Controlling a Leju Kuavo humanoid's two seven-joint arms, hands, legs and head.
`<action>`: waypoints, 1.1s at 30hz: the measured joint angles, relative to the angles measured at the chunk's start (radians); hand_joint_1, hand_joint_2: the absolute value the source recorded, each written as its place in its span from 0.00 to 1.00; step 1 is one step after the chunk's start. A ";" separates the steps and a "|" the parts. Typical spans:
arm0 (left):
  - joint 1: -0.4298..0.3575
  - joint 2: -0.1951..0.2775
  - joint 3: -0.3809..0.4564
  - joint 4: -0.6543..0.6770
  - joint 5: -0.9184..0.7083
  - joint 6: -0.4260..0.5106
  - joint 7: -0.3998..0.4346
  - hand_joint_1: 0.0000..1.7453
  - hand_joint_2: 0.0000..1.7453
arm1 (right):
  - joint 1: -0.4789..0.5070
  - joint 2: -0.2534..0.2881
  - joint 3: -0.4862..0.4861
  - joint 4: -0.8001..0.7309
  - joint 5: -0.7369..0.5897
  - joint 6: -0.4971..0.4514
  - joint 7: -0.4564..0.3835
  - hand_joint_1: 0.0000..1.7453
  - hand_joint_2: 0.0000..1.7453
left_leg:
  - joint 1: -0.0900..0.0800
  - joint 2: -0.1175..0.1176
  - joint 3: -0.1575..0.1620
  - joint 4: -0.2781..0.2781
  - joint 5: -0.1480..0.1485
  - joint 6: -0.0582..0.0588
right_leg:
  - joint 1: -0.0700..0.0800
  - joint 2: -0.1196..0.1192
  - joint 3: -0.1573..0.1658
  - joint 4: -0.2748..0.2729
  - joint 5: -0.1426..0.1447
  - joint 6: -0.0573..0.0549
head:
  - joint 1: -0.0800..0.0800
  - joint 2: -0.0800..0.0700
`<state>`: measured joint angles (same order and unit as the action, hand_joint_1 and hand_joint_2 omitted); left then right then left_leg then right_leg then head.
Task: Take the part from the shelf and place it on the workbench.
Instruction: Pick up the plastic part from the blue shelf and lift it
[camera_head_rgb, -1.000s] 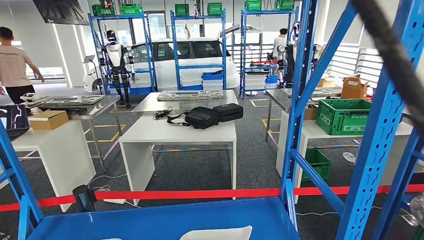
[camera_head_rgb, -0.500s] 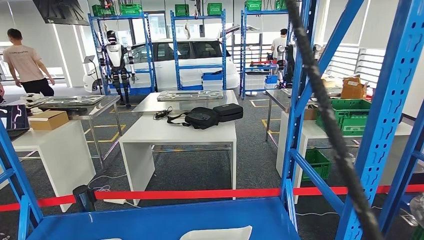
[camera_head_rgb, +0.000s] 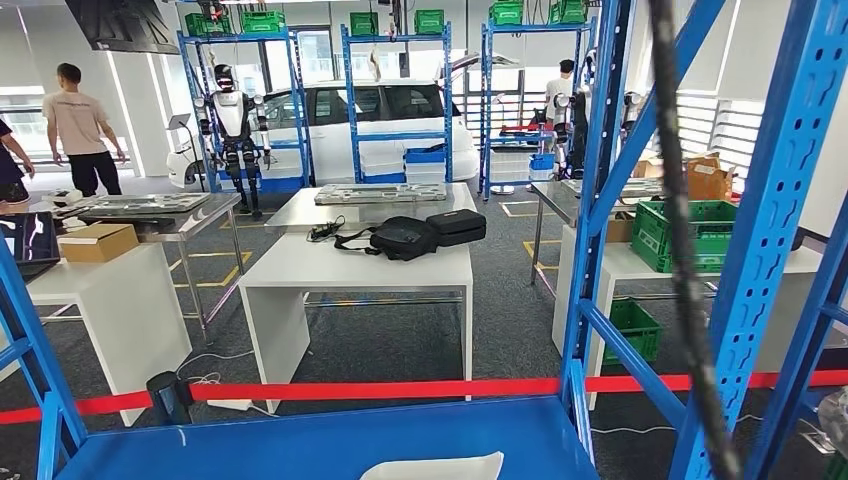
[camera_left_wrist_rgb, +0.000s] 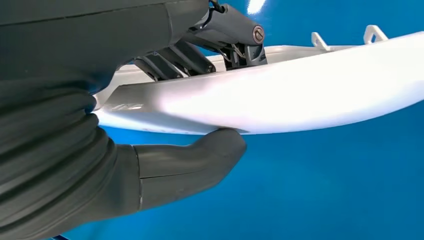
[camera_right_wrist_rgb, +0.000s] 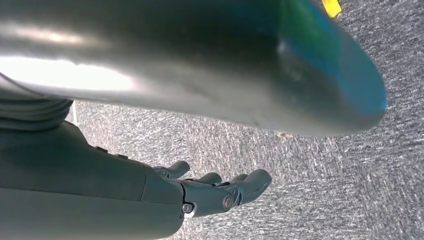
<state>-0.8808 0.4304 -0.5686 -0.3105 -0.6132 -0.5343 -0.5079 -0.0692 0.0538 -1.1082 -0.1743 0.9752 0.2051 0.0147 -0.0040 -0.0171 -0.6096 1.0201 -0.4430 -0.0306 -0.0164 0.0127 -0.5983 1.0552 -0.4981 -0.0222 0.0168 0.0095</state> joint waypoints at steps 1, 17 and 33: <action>0.004 0.000 0.000 -0.003 0.003 0.006 -0.014 1.00 1.00 | 0.000 0.000 0.000 0.000 0.000 0.001 -0.001 0.00 0.00 | 0.000 0.000 0.000 0.000 0.000 0.000 | 0.000 0.000 0.000 0.000 0.000 0.000 | 0.000 0.000; 0.130 -0.051 0.182 -0.182 0.398 -0.080 -0.196 1.00 1.00 | 0.001 0.001 0.000 0.000 0.029 0.024 0.007 0.00 0.00 | 0.000 0.000 0.000 0.000 0.000 0.001 | 0.000 0.001 0.000 -0.001 0.000 0.000 | 0.000 0.000; 0.316 -0.076 0.426 -0.748 0.857 -0.349 -0.194 1.00 1.00 | 0.014 0.006 0.004 0.000 0.066 0.034 -0.008 0.00 0.00 | 0.000 0.001 0.000 0.000 -0.002 0.001 | 0.000 0.003 0.000 -0.002 0.000 0.000 | 0.001 0.000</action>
<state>-0.5646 0.3546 -0.1425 -1.0590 0.2433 -0.8829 -0.7014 -0.0555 0.0599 -1.1044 -0.1743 1.0409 0.2396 0.0068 -0.0043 -0.0166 -0.6095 1.0202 -0.4445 -0.0298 -0.0166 0.0153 -0.5981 1.0536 -0.4984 -0.0217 0.0175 0.0095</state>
